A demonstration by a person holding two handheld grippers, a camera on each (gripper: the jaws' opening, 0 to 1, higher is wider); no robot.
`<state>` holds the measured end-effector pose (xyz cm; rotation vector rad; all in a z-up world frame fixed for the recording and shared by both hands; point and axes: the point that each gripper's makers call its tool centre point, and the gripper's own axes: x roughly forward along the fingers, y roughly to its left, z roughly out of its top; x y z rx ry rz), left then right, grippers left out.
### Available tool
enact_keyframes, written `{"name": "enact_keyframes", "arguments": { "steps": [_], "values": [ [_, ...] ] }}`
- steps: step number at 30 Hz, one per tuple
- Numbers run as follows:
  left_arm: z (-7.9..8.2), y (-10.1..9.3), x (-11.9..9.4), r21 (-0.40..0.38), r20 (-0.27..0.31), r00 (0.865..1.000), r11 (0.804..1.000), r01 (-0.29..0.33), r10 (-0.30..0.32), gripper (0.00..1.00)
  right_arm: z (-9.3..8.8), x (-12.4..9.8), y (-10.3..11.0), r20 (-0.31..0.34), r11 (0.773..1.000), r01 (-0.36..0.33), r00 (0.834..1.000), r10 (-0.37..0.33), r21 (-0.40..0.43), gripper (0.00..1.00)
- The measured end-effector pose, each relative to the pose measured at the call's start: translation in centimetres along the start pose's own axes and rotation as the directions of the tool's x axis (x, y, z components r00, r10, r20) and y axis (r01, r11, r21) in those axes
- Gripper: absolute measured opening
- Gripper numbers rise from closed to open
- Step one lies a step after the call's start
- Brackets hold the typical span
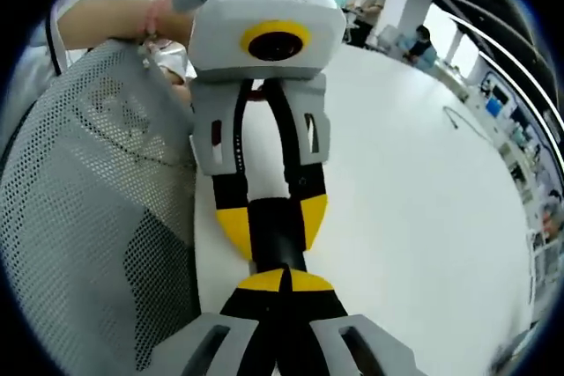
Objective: Press the specified remote control buttons in sequence, fully releasing each button before pressing the next.
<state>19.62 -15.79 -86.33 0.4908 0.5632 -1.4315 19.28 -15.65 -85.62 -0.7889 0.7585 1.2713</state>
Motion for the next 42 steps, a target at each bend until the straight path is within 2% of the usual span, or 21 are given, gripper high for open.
{"name": "enact_keyframes", "arguments": {
  "steps": [9,13,21,25,29,38,42],
  "values": [
    [-0.04,-0.03,-0.02,-0.001,0.001,1.000,1.000,0.001,-0.001,0.25,0.10,0.28,0.09,-0.039,0.999,-0.022,0.999,0.021,-0.026,0.00],
    [-0.05,-0.07,-0.02,0.000,0.001,1.000,1.000,0.001,-0.001,0.25,0.07,0.40,0.19,-0.075,0.996,-0.027,0.997,0.020,-0.085,0.00],
    [-0.06,-0.16,-0.02,-0.003,-0.006,1.000,1.000,0.005,-0.005,0.25,0.05,0.41,0.17,-0.083,0.995,-0.032,0.996,0.024,-0.098,0.00],
    [-0.08,-0.13,0.01,-0.008,-0.013,1.000,1.000,0.000,0.000,0.25,0.08,0.48,0.15,-0.082,0.990,-0.021,0.997,0.009,-0.143,0.00],
    [-0.03,-0.13,0.02,-0.019,-0.011,1.000,1.000,-0.018,0.017,0.25,0.11,0.51,0.07,-0.093,0.991,-0.016,0.996,0.004,-0.134,0.00],
    [0.00,-0.07,0.04,-0.027,-0.013,0.999,0.999,-0.036,0.036,0.25,0.05,0.37,0.07,-0.045,0.989,0.043,0.998,-0.049,-0.139,0.00],
    [-0.03,-0.04,0.03,-0.029,-0.021,0.999,0.999,-0.041,0.041,0.25,0.29,0.18,0.05,0.078,0.993,0.072,0.995,-0.065,-0.097,0.00]
  ]
}}
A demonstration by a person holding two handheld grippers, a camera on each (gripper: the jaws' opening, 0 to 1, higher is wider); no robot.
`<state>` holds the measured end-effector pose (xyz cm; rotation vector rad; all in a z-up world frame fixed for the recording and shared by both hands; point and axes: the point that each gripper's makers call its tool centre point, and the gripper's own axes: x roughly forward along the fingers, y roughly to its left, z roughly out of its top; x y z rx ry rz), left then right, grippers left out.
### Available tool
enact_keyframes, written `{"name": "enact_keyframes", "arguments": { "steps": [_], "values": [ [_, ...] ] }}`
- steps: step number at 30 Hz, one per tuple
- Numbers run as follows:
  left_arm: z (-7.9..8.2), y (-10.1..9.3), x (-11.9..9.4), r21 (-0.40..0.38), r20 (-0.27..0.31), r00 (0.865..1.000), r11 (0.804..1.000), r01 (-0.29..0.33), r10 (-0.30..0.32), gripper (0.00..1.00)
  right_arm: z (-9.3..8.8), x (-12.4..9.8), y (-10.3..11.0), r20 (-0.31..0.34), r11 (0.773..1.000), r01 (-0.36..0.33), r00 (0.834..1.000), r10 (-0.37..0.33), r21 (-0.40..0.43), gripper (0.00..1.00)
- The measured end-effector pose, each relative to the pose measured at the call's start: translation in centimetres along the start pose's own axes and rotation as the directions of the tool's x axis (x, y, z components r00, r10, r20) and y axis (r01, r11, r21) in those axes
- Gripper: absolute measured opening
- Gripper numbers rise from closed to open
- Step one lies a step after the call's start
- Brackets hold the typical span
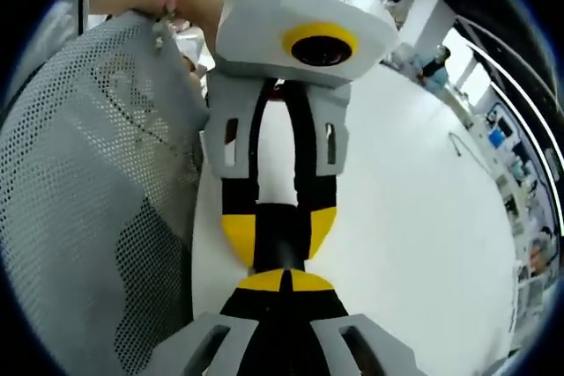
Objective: Press the specified remote control buttons in sequence, fully releasing each button before pressing the next.
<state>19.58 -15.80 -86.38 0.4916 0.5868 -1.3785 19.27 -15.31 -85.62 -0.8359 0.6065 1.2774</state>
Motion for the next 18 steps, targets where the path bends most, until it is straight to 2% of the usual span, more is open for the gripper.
{"name": "enact_keyframes", "arguments": {
  "steps": [7,14,18],
  "values": [
    [0.01,0.09,0.00,-0.002,0.002,1.000,1.000,-0.001,0.001,0.25,-0.08,-0.23,-0.09,0.071,0.998,0.022,0.997,-0.026,0.055,0.00],
    [0.04,0.10,0.04,-0.015,-0.016,1.000,1.000,-0.013,0.013,0.25,0.04,-0.11,-0.12,0.065,0.999,0.023,0.998,-0.025,0.034,0.00],
    [0.05,0.08,0.05,-0.015,-0.032,0.999,1.000,-0.018,0.017,0.26,-0.11,-0.25,-0.18,0.097,0.998,0.009,0.995,-0.014,0.059,0.00]
  ]
}}
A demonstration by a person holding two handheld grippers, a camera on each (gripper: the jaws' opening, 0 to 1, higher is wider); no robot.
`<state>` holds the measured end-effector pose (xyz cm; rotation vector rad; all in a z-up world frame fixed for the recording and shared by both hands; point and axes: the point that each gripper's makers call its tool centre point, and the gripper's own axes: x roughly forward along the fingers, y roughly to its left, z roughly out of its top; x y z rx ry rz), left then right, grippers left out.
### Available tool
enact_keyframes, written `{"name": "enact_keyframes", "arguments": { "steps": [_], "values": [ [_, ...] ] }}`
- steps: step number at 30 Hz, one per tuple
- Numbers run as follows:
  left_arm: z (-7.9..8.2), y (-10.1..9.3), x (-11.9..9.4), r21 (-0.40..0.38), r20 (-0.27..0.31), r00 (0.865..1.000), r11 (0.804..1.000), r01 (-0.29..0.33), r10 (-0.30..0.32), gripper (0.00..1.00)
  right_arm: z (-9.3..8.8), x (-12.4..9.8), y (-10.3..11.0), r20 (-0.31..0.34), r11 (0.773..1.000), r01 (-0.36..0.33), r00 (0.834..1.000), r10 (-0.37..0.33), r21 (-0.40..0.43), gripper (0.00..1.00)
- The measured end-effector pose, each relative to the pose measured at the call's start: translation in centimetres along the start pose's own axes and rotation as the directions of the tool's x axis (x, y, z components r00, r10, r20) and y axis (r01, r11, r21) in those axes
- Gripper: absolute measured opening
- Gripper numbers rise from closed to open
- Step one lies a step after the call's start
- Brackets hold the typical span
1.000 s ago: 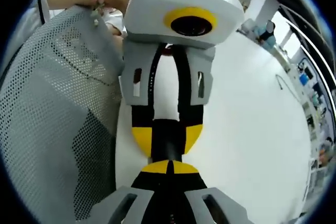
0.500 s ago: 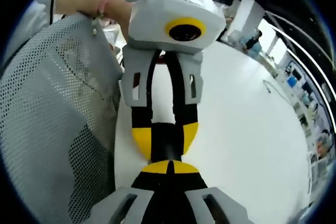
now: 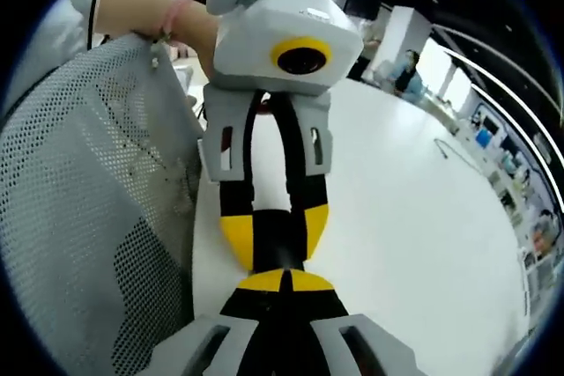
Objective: Press the specified remote control buttons in sequence, fully releasing each button before pressing the next.
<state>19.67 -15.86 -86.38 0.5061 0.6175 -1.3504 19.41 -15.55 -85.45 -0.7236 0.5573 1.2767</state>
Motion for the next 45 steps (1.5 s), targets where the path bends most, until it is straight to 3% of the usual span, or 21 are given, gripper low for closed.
{"name": "enact_keyframes", "arguments": {
  "steps": [6,19,25,29,32,45],
  "values": [
    [0.0,0.0,0.0,-0.010,0.013,1.000,1.000,-0.008,0.008,0.26,-0.1,-0.3,0.1,0.022,0.999,-0.024,0.999,0.023,0.044,0.01],
    [0.1,0.0,0.0,-0.012,0.029,1.000,1.000,-0.011,0.011,0.26,-1.1,-0.8,-0.1,0.024,0.996,-0.031,0.999,0.029,0.086,0.22],
    [0.0,0.0,0.0,-0.010,0.031,0.999,1.000,-0.009,0.010,0.26,-2.1,-1.0,-0.5,-0.009,0.996,-0.028,1.000,0.028,0.089,0.28],
    [0.0,0.0,0.0,-0.008,0.031,0.999,1.000,-0.008,0.009,0.26,-2.4,-1.2,-0.5,-0.014,0.994,-0.036,0.999,0.038,0.105,0.28],
    [0.0,0.0,0.0,-0.008,0.032,0.999,1.000,-0.008,0.008,0.26,-2.2,-1.4,-0.5,0.011,0.985,-0.052,0.999,0.051,0.164,0.31],
    [0.1,0.0,0.0,-0.005,0.033,0.999,1.000,-0.005,0.006,0.26,-3.8,-2.0,-0.7,-0.026,0.984,-0.045,0.998,0.050,0.171,0.30]
  ]
}}
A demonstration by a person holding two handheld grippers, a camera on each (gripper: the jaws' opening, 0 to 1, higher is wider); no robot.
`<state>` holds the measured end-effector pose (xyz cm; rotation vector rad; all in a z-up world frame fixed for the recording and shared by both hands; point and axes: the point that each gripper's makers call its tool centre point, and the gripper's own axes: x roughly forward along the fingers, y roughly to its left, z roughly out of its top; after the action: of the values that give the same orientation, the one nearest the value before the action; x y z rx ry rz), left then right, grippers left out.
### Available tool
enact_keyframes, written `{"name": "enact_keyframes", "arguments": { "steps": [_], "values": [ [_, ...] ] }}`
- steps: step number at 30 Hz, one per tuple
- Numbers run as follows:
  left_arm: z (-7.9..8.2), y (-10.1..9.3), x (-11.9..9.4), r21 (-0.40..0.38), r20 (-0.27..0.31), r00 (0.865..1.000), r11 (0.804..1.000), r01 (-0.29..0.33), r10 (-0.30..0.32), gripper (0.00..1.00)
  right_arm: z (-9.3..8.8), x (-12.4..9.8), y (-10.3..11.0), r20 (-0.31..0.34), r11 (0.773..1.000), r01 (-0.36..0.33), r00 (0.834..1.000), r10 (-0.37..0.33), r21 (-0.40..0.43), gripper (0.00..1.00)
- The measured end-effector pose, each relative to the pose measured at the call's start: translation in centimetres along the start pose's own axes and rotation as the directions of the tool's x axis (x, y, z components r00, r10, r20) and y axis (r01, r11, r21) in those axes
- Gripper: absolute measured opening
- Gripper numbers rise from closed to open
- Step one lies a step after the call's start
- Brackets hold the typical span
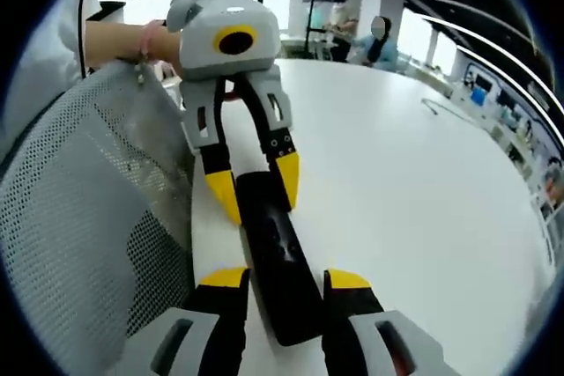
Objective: Press the specified remote control buttons in sequence, fully releasing each button before pressing the next.
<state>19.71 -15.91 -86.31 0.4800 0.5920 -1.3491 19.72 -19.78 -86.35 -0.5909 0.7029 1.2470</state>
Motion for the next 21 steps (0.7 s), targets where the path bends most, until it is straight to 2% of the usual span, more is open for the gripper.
{"name": "enact_keyframes", "arguments": {
  "steps": [5,15,19,20,21],
  "values": [
    [-0.02,0.03,0.00,-0.001,-0.001,1.000,1.000,-0.001,0.001,0.26,-0.32,0.06,-0.06,-0.020,1.000,0.005,1.000,-0.005,-0.018,0.25],
    [-0.02,-0.05,0.02,0.000,-0.006,1.000,1.000,-0.003,0.003,0.26,-0.33,0.26,0.06,-0.026,0.998,-0.002,1.000,0.000,-0.066,0.24],
    [0.00,-0.05,0.02,-0.008,-0.018,1.000,1.000,-0.005,0.005,0.28,-0.24,0.31,0.13,-0.027,0.999,-0.012,1.000,0.010,-0.053,0.23],
    [0.02,-0.14,-0.03,-0.031,-0.019,1.000,1.000,0.000,-0.001,0.30,-0.22,0.31,0.12,-0.023,0.999,-0.011,1.000,0.010,-0.045,0.23],
    [0.17,-0.28,-0.10,-0.090,-0.010,1.000,0.996,0.008,-0.009,0.31,-0.21,0.28,0.13,-0.021,0.999,-0.012,1.000,0.011,-0.044,0.23]
  ]
}}
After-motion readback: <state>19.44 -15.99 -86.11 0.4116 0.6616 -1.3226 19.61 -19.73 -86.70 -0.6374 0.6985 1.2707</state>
